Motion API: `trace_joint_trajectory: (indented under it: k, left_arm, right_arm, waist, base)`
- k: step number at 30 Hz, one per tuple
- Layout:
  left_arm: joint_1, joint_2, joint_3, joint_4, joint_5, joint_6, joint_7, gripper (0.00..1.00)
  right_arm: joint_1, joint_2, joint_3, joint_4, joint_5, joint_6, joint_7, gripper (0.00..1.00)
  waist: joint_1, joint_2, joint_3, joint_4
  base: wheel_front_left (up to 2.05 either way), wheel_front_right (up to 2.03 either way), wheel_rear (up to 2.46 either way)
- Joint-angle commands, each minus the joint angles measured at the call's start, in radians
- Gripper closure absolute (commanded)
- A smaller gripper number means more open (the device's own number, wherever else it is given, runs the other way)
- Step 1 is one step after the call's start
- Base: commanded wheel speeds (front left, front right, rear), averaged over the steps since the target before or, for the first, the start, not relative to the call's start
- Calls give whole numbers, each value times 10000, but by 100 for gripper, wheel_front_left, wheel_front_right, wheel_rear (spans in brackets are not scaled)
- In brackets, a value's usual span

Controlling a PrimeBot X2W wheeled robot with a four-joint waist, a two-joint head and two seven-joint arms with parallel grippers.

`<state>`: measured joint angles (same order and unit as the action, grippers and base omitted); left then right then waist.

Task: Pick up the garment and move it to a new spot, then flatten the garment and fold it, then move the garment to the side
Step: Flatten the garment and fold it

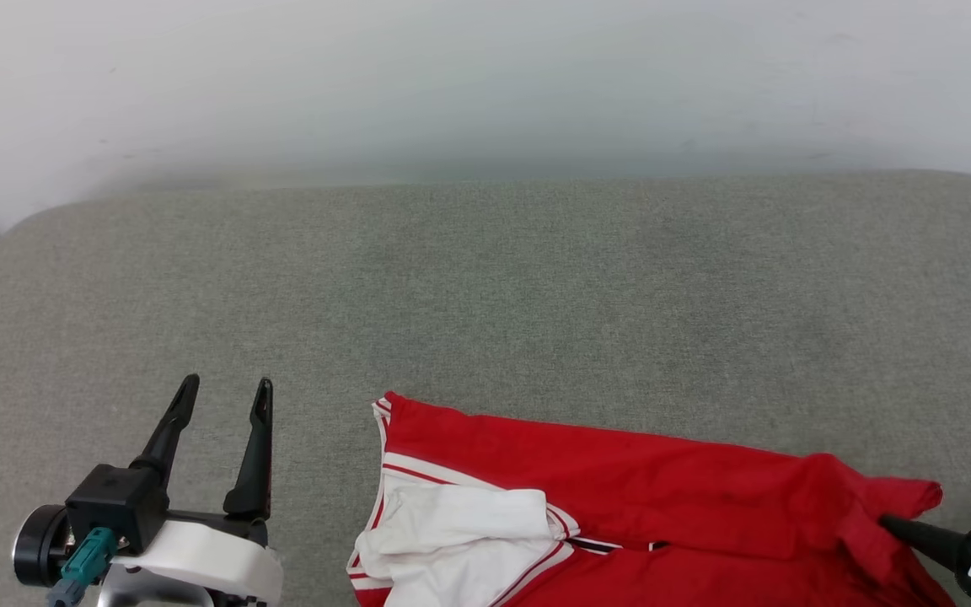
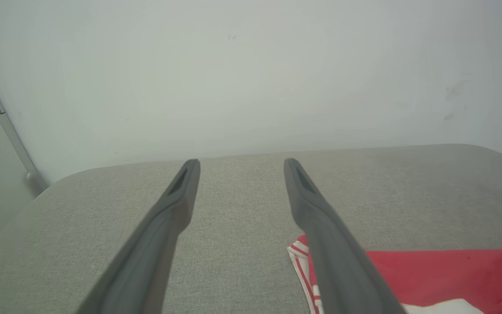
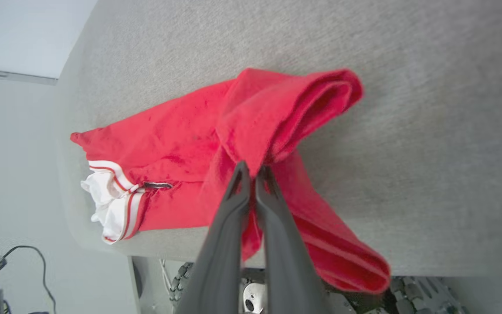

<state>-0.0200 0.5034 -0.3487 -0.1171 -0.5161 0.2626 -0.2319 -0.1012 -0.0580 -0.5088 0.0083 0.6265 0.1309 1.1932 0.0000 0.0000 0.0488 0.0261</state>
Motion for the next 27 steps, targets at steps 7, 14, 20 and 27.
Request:
trace_joint_trajectory:
  k: [7, 14, 20, 27]
  left_arm:
    - [-285, 19, -189, 37, 22, -136, 163, 0]
    - [-520, -85, -335, 128, 17, -166, 248, 0]
    - [-784, -205, -444, 193, 1, -254, 205, 0]
    - [-1228, -327, -453, 317, -30, -438, 73, 0]
  right_arm:
    - [-413, 79, 363, 1594, 3967, -4, 807, 100]
    - [-561, 83, 2254, 2441, 6058, -3, 162, 100]
    - [-1040, 83, 4461, 2845, 7208, -3, -885, 100]
    - [-2138, 78, 6955, 3468, 7897, -3, -2396, 100]
  waist:
    - [0, 0, 60, 392]
    - [0, 0, 163, 833]
    - [0, 0, 536, 1194]
    - [0, 0, 1301, 1392]
  base:
    - [0, 0, 0]
    - [0, 0, 0]
    - [0, 0, 0]
    - [0, 0, 0]
